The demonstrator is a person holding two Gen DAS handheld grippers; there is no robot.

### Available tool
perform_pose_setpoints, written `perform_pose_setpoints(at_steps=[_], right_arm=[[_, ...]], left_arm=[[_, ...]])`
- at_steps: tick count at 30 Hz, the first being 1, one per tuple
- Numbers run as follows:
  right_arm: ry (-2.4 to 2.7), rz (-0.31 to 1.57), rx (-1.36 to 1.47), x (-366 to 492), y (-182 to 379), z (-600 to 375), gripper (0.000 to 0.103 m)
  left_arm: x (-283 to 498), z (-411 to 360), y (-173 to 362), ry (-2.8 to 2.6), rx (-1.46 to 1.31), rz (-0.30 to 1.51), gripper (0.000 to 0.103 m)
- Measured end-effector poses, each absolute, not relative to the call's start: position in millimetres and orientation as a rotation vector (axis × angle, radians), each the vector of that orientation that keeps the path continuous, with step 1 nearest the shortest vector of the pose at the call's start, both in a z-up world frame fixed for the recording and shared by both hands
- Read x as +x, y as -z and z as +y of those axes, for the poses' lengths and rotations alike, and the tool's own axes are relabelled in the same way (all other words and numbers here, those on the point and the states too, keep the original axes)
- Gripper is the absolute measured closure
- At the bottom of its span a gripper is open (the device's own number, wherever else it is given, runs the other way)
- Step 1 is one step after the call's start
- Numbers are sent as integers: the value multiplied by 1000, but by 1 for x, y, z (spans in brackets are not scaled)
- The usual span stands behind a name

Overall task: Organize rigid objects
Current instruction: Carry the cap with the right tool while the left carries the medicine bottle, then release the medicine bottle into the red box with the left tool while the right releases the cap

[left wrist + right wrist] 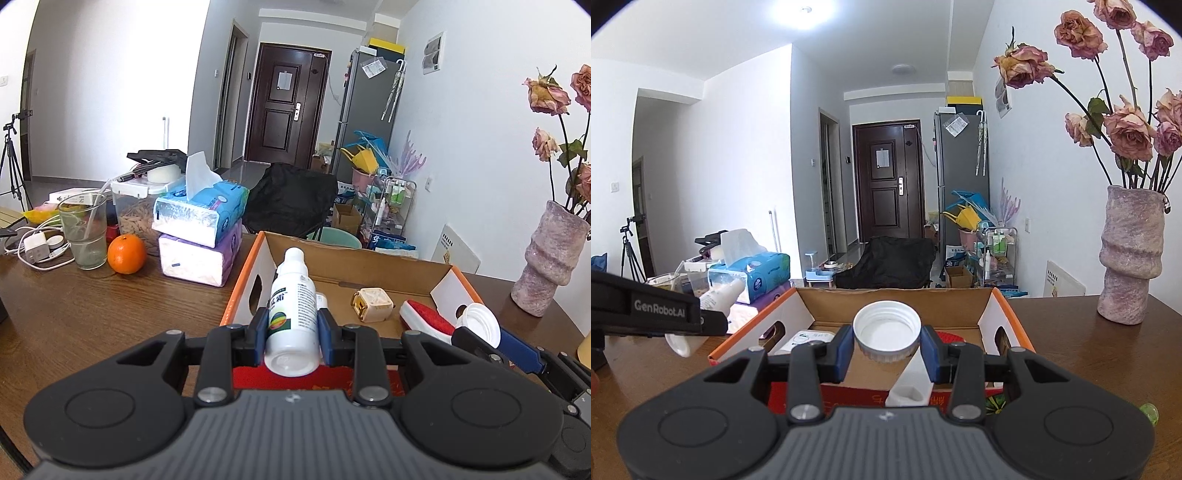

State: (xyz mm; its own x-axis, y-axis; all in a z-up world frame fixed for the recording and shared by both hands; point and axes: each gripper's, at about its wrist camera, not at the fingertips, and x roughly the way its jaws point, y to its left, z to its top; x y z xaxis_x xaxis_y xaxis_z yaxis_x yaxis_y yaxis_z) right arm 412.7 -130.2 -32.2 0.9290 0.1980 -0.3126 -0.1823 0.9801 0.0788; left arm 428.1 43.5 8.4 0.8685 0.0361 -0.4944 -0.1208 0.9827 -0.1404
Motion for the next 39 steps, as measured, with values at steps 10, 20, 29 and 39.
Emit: perform_pose_setpoints(at_steps=[10,20,29,39], right_arm=[[-196,331,49,445,32,-133,65],[-192,338,34,478,35,-134,65],[-195,351,6,500,39,-131,65],[-201,386,-17,516,44,-131,65]], left_arm=[[462,41,-1,-87,-161,530,75],[495,31,5,-75,-129,539,75],[522,26,9,-62,-99,541,75],[533,23,14,-62,-64,558,74]])
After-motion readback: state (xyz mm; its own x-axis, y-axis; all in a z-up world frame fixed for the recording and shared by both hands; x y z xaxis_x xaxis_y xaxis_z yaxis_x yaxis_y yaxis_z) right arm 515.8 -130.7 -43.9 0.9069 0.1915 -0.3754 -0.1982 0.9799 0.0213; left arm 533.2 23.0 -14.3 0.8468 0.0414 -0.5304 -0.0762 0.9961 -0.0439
